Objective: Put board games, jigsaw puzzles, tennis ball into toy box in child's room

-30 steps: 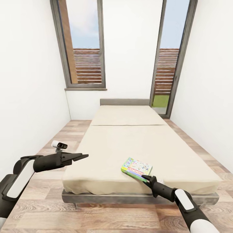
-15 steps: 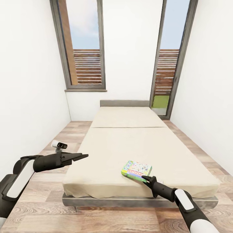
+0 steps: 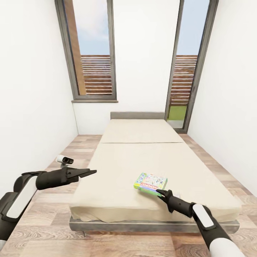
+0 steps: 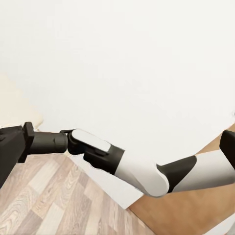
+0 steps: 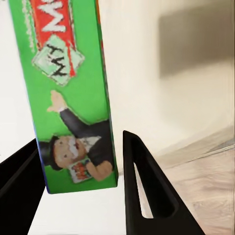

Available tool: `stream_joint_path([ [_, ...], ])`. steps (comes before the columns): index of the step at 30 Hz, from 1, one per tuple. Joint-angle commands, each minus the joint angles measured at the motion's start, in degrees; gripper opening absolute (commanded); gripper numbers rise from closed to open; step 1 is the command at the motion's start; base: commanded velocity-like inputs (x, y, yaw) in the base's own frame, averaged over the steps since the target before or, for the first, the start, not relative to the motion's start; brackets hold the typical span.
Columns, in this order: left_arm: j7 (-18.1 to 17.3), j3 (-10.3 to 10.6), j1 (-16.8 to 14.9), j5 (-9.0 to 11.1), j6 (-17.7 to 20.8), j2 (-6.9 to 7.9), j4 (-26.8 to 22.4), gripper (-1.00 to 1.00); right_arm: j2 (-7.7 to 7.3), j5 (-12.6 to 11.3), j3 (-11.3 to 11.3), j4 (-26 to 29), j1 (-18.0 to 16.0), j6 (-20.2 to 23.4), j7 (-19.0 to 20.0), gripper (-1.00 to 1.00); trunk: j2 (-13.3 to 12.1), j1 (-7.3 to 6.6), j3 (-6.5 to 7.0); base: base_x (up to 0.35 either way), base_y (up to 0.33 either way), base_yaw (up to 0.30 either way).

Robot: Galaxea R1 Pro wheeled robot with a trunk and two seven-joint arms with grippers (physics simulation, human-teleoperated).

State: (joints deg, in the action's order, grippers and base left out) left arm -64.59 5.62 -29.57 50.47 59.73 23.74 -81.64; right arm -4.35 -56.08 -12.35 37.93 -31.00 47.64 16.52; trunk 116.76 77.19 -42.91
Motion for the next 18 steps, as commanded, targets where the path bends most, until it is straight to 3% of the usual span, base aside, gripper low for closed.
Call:
stream_joint_path([
  [1,-0.1,0.05,-0.05,0.13,0.27,0.24,0.04,1.0,-0.21,0.62,0.54,0.81,-0.07,0.3,0.34,-1.0,-0.39,-0.23,0.12,0.0,0.0,0.0],
  [8,-0.16,-0.5,-0.05,0.23,0.27,3.2,0.97,1.0,-0.93,0.09,2.09,3.87,-0.11,0.65,2.46,-1.0,-3.2,-1.77,1.38,0.0,0.0,0.0],
  [14,-0.53,-4.18,-0.05,0.22,0.27,4.58,3.47,1.0,-1.08,0.32,2.31,4.81,-0.05,2.61,5.63,-1.0,-5.6,-3.09,2.46,0.0,0.0,0.0],
  [18,-2.3,-5.78,-0.08,0.02,0.27,5.16,6.68,1.0,-1.14,0.66,2.34,6.54,0.53,2.72,10.11,-1.0,-7.21,-3.97,3.18,0.0,0.0,0.0],
])
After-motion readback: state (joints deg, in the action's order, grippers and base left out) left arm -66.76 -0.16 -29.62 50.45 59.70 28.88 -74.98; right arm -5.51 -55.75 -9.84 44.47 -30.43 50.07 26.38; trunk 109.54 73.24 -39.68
